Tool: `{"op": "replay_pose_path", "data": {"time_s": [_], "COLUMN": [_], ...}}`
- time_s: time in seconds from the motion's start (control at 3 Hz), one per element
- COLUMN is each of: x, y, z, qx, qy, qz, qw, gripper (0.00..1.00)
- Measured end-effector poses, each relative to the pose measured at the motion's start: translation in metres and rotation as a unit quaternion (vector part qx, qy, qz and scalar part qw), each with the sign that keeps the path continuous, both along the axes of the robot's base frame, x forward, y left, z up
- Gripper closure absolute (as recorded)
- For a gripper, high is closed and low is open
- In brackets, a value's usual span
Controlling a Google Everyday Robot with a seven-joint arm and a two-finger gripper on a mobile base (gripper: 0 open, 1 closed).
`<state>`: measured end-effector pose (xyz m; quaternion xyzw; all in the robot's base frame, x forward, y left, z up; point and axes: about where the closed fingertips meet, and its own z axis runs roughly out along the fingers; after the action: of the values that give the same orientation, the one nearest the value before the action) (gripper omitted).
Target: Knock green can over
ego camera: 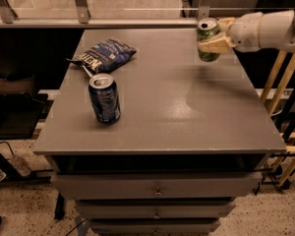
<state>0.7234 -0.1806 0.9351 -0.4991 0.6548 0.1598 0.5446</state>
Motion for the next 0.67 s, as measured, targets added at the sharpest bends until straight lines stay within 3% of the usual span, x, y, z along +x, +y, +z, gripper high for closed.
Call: {"op": "replay_pose_path", "data": {"time_s": [0.33, 0.67], "x": [-0.009, -0.029], "y": [0.006, 0.014], "z": [0.005, 0.006], "qx": [-0.128, -0.259], "qy": [-0.004, -0.011], "qz": [0.051, 0.102], "qw": [0.9905, 0.9604], "gripper": [1.0, 1.0]}}
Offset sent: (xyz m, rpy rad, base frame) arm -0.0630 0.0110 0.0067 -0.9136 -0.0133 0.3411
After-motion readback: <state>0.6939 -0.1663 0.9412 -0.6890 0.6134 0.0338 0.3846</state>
